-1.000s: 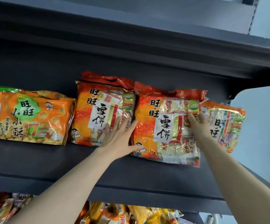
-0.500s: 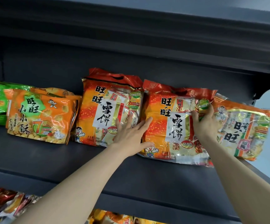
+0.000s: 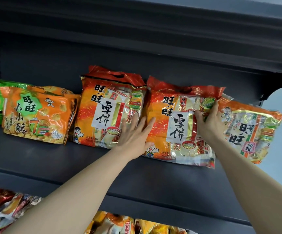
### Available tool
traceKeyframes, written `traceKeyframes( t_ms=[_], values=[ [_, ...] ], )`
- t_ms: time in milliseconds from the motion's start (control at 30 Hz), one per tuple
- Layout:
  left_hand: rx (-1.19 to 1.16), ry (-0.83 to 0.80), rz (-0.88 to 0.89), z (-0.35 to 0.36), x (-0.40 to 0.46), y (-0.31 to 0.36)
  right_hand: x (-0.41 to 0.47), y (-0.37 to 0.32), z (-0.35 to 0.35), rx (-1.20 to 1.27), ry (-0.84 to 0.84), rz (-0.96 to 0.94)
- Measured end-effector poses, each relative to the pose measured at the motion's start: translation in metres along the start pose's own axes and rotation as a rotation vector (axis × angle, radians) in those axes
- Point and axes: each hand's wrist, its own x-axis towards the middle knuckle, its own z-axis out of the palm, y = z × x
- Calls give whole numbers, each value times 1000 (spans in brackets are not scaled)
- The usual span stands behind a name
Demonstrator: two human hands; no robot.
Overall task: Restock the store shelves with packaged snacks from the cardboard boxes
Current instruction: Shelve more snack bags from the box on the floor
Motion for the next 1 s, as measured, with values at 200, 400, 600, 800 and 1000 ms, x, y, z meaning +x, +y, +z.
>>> traceKeyframes(
  t_ms=[200,400,600,800,1000],
  values=[
    [-63,-34,-14,-13,-10,-6,-9,0,-7,-103,-72,-44],
    [-47,18,-29,-42,-38,-29,-37,-41,-4,-500,32,-316],
    [-32,215,-132,-84,-102,-96,-102,-132,27,-461,63,-605],
    [36,278,-285,-118,-197,-189,-189,-236,77,-404,29,-829],
    [155,324,-387,-150,-316,-288,-287,-345,136,-249,14,-999]
  ],
)
